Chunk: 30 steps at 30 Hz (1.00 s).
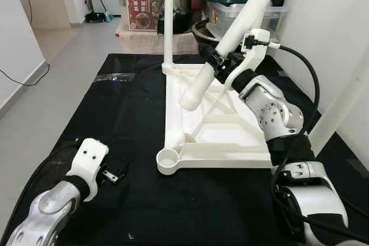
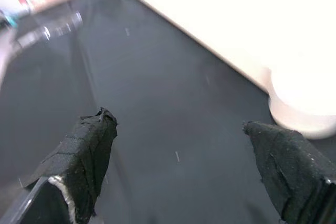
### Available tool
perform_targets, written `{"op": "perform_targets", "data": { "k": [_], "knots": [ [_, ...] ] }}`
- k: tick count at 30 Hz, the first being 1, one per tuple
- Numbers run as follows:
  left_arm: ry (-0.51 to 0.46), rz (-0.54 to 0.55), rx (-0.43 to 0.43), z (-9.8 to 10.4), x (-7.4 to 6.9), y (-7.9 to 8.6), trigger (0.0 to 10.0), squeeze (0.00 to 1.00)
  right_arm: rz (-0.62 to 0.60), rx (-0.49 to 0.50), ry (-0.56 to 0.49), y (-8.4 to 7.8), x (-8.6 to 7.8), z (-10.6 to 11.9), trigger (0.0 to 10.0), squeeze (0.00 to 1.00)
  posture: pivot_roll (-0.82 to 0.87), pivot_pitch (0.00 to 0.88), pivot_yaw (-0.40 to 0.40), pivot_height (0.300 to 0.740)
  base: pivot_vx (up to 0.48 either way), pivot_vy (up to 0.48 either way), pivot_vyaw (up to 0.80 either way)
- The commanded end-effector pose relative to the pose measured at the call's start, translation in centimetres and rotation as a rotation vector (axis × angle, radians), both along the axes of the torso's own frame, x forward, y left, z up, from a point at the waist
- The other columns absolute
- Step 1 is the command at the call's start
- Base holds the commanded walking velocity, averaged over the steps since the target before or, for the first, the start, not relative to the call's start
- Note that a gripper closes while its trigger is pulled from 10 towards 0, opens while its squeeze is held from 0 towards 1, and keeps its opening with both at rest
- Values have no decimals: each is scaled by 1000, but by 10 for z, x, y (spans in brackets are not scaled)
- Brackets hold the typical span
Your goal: Building children table
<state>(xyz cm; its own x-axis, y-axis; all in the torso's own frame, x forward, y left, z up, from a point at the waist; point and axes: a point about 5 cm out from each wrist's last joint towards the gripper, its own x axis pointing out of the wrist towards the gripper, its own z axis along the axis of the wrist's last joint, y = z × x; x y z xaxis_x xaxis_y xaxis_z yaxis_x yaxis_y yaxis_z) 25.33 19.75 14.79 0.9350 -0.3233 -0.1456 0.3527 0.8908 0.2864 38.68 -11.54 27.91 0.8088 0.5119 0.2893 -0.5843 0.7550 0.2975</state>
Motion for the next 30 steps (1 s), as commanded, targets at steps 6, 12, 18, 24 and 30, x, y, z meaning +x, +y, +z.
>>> {"op": "perform_targets", "data": {
  "k": [6, 12, 18, 24, 30],
  "knots": [
    [-80, -16, 23, 3, 11, -13, 10000, 0, 30, 0, -6, 24, -7, -3, 0, 0, 108, 0, -21, 740, 0, 0, 0],
    [-118, -36, 21, 8, 24, -24, 10000, 0, 118, -10, 0, 52, -21, -10, 0, 0, 103, 0, -21, 740, 0, 0, 0],
    [-173, -59, 15, 15, 43, -39, 10000, 0, 307, -24, -23, 95, -49, -18, 0, 0, 96, 0, -16, 740, 0, 0, 0],
    [-193, -56, -24, 19, 57, -51, 10000, 0, 378, -32, -40, 112, -62, -20, 0, 0, 91, 0, -16, 740, 0, 0, 0],
    [-191, -71, -52, 17, 62, -61, 10000, 0, 398, -40, -47, 117, -68, -21, 0, 0, 82, 0, -7, 740, 0, 0, 0]
  ]
}}
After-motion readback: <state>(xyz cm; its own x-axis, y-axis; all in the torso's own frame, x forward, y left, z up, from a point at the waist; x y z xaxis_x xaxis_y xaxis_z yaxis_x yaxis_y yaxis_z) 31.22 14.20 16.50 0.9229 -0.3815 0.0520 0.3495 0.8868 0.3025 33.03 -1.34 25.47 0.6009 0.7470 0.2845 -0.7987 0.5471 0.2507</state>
